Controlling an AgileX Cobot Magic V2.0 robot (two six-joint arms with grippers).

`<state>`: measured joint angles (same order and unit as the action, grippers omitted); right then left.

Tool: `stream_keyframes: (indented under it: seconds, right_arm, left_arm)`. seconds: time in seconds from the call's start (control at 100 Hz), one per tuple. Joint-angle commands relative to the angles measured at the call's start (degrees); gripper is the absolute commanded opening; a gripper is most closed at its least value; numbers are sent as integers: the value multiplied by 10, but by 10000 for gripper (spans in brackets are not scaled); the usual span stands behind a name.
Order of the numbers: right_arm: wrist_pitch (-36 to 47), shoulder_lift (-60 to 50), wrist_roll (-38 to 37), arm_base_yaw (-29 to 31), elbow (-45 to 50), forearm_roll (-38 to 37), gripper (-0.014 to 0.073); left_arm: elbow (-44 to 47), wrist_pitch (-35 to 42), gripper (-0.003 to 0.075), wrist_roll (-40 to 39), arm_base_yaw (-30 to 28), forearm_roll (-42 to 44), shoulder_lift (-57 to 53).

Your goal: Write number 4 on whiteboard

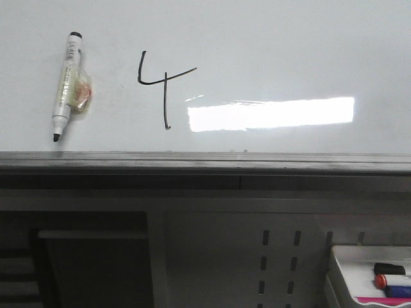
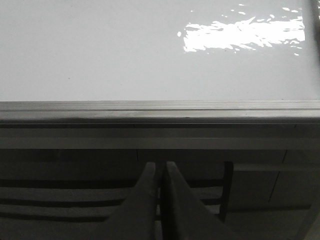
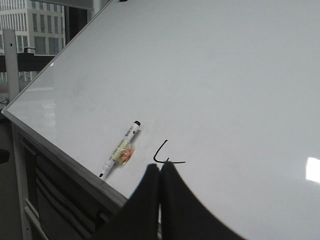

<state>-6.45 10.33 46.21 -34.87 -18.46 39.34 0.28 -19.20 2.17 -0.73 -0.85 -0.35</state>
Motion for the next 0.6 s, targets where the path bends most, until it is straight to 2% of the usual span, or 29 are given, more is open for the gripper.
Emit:
stream_keyframes:
  seconds: [0.0,0.17,0.22,0.29,0.46,0.53,0.59]
  right_arm:
    - [34,5,1,3,-15,5,-53]
    - [36,5,-6,4,-15,4,-53]
    - [36,5,-29,10,-15,-19,-53]
    - [36,5,-107,29,-15,-95,-53]
    - [8,5,-363,114,-15,-300,-53]
    - [6,5,-417,157,-15,-343,-53]
    - [8,5,-431,198,-8,-364,-53]
  left_arm:
    - [19,28,-20,0,0,0,-14]
    - [19,28,-20,0,0,0,-14]
    - [19,28,-20,0,0,0,-14]
    - [19,28,-20,0,0,0,-14]
    - [19,28,-20,0,0,0,-14]
    - [19,28,-20,0,0,0,-14]
    - [19,28,-20,0,0,0,-14]
